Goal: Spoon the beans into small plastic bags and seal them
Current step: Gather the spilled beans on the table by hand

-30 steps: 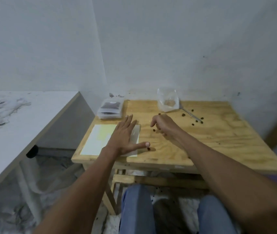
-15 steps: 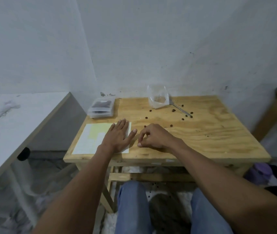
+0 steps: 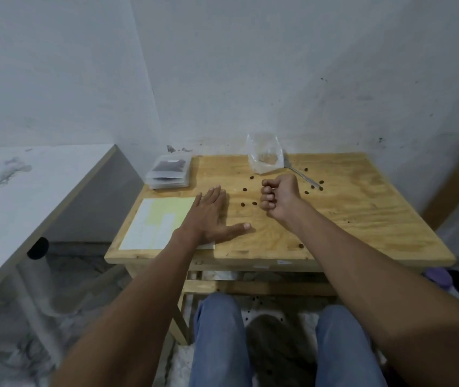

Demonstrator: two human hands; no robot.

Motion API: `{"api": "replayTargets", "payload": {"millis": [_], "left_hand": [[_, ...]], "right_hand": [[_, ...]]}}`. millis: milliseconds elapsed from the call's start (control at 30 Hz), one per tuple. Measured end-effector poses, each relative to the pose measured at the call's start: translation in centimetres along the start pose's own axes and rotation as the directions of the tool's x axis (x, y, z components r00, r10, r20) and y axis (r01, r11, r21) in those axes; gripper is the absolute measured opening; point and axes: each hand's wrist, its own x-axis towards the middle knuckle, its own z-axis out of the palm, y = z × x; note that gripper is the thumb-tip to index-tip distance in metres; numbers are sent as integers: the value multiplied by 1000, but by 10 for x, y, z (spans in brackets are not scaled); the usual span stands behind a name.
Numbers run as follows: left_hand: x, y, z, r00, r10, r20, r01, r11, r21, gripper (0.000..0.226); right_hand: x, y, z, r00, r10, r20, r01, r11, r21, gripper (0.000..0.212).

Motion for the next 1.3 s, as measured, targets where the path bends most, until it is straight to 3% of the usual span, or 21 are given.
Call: {"api": "replayTargets", "payload": {"millis": [33,100,200,300,367,433,567,600,633,700,767,800,867,900,967,1033,1067,1100,1167,1200,1300], "left_hand": [[4,3,-1,1000,9,15,-9,1000,11,145],[14,4,-3,999,13,31,-14,999,30,151],[28,-2,-6,998,26,51,-28,999,44,154],[38,-6,-3,997,27,75,-30,999,38,157],[42,-7,0,997,22,77,-26,998,54,156],[43,-7,2,997,20,74,-24,998,59,155],[42,-7,2,998,16,63,-21,997,72,152],[42,-6,2,998,15,60,-20,997,74,152],[42,-6,1,998,13,58,-17,997,73,152],[40,-5,1,999,4,51,-7,998,63,153],[40,-5,1,999,-3,43,0,998,61,152],[40,-4,1,999,-4,42,2,998,62,153],[41,-3,0,999,-7,41,4,998,63,154],[41,-3,0,999,-7,43,5,998,61,155],[40,-3,0,999,-10,42,7,998,57,155],[40,-3,0,999,-10,38,8,999,50,154],[40,-3,0,999,-9,34,7,999,47,153],[40,-3,1,999,-8,31,7,999,43,153],[40,-4,1,1000,-7,27,6,999,34,152],[41,-4,2,1000,-8,23,7,999,32,151],[41,-6,3,1000,-12,9,12,1000,24,151]], "right_hand": [[2,-2,0,1000,-11,-12,10,997,-73,18],[6,-4,-1,994,-110,-26,90,910,-406,8],[20,6,-2,919,-374,127,316,505,-803,17],[25,16,1,863,-411,292,389,175,-904,14],[30,20,3,844,-413,343,398,53,-916,15],[33,22,4,827,-402,392,415,-34,-909,13],[36,20,7,808,-366,462,457,-105,-883,13],[37,18,8,807,-382,451,468,-54,-882,14],[38,17,11,814,-414,407,472,65,-879,17],[39,14,17,872,-431,231,436,472,-766,25],[40,8,22,955,-286,75,290,854,-433,19],[40,5,23,982,-185,46,191,953,-236,19],[42,1,22,997,-41,70,36,997,72,25],[43,0,22,996,-9,88,-4,989,146,26],[46,-1,22,995,12,95,-28,986,166,23],[45,-3,24,998,-25,57,26,1000,-15,17],[47,-3,24,995,-93,25,96,971,-221,14],[50,-2,22,979,-204,14,185,856,-483,14],[59,3,17,876,-456,155,355,394,-848,31],[64,6,15,827,-506,247,397,212,-893,40],[73,9,14,783,-510,357,397,-33,-917,47]]}}
